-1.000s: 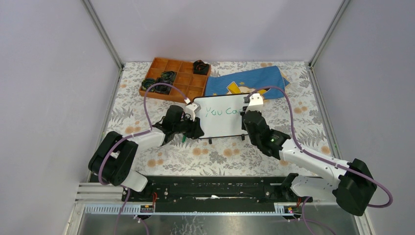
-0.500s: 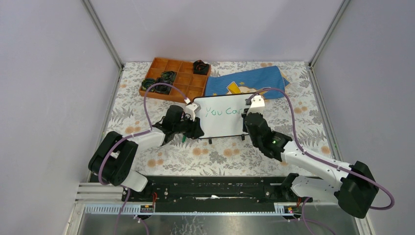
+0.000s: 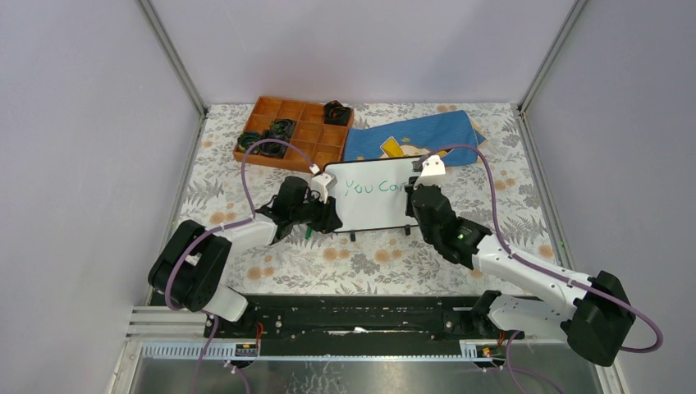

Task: Write a sentence on the whiteboard

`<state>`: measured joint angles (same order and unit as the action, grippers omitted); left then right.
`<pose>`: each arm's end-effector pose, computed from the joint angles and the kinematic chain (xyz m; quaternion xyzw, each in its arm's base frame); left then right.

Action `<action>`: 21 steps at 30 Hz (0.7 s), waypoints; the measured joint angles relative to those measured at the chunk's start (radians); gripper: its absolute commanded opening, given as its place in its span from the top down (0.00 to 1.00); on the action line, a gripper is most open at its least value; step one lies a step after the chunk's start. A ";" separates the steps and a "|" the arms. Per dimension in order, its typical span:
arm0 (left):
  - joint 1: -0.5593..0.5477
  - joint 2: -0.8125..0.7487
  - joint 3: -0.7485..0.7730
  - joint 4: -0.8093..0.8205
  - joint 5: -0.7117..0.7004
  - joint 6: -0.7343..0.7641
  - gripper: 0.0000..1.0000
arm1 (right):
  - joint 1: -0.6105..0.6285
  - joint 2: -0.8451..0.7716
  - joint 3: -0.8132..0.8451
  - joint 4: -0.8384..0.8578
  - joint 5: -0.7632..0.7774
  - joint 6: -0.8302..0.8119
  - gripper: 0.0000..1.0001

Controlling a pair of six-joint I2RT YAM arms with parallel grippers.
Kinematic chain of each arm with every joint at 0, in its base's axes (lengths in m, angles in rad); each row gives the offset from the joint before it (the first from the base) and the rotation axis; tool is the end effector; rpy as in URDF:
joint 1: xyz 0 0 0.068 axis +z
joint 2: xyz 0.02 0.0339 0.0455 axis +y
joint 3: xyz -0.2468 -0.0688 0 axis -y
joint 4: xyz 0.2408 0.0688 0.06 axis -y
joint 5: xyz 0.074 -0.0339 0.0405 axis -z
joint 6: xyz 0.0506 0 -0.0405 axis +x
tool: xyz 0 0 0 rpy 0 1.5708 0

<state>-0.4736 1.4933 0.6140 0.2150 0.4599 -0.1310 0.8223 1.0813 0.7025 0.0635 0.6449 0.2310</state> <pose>0.2520 -0.1544 0.1388 0.2476 0.8455 -0.3226 0.3460 0.1983 0.1688 0.2625 -0.0456 0.7886 0.0583 0.6105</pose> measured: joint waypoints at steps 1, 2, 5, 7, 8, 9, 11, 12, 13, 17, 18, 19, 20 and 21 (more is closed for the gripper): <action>-0.001 0.000 0.000 0.000 -0.002 0.000 0.56 | 0.000 0.003 0.002 0.003 0.000 -0.001 1.00; -0.002 0.000 0.000 0.000 -0.003 0.000 0.56 | 0.000 0.007 0.002 0.005 0.000 -0.002 1.00; -0.003 0.000 0.000 0.000 -0.005 0.000 0.56 | 0.000 0.018 0.003 0.010 0.000 -0.005 1.00; -0.003 0.000 0.000 -0.001 -0.005 0.000 0.56 | -0.001 0.026 0.006 0.011 0.000 -0.007 1.00; -0.003 0.000 0.000 -0.001 -0.005 0.000 0.56 | -0.002 0.029 0.008 0.012 0.000 -0.008 1.00; -0.003 0.000 0.000 -0.001 -0.005 0.000 0.56 | -0.003 0.033 0.010 0.014 0.000 -0.010 1.00; -0.003 0.000 0.000 -0.001 -0.005 0.000 0.56 | -0.008 0.036 0.013 0.018 0.000 -0.010 1.00; -0.003 0.000 0.000 -0.001 -0.005 0.000 0.56 | -0.010 0.037 0.014 0.018 0.000 -0.010 1.00; -0.003 0.000 0.000 -0.002 -0.005 0.000 0.56 | -0.013 0.037 0.014 0.021 0.000 -0.010 1.00; -0.003 0.000 0.000 -0.002 -0.005 0.000 0.56 | -0.021 0.044 0.014 0.029 0.000 -0.010 1.00; -0.003 0.000 0.000 -0.002 -0.005 0.000 0.56 | -0.021 0.047 0.014 0.031 0.000 -0.010 1.00; -0.003 0.000 0.001 -0.002 -0.005 0.000 0.56 | -0.023 0.048 0.014 0.032 0.000 -0.010 1.00; -0.004 0.000 0.002 -0.002 -0.005 0.000 0.56 | -0.023 0.049 0.014 0.032 0.000 -0.010 1.00; -0.004 0.000 0.003 -0.002 -0.005 0.000 0.56 | -0.024 0.050 0.014 0.032 -0.001 -0.010 1.00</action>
<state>-0.4774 1.4933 0.6170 0.2134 0.4545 -0.1310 0.7979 1.1313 0.7170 0.0959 0.6441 0.2211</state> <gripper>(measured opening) 0.446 0.161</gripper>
